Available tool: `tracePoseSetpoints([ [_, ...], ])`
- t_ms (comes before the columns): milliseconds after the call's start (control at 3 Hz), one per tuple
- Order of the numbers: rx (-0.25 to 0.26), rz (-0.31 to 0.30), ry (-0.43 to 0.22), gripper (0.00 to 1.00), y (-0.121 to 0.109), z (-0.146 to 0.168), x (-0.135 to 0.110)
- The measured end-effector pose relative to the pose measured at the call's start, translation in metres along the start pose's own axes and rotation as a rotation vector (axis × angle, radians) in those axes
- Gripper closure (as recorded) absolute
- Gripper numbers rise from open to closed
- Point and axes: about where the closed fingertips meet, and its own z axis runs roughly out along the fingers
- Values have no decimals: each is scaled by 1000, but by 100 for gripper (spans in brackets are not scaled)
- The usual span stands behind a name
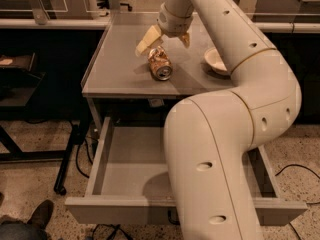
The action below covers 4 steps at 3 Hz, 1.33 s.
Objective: Place orange can into top drawer
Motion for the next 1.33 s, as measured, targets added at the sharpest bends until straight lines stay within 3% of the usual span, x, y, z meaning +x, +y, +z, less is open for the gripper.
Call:
tracePoseSetpoints([
  [667,21,-15,-9,4,1,18,-12],
  [1000,21,-15,-9,26,1,18,-12],
  [1333,21,-15,-9,58,1,18,-12],
])
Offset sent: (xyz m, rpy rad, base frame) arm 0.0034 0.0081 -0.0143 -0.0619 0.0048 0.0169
